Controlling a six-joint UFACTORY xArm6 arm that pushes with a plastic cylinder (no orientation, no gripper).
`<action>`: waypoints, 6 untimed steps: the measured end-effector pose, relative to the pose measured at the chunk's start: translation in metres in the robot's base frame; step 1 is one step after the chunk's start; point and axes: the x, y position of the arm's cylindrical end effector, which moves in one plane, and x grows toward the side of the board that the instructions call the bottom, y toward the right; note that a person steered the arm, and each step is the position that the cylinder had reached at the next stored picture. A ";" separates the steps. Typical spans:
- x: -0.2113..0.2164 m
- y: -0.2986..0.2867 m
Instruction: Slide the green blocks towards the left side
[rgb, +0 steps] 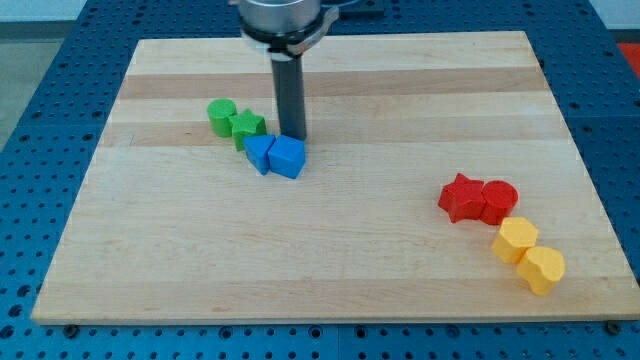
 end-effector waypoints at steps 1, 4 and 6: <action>0.001 -0.010; -0.021 -0.074; -0.021 -0.081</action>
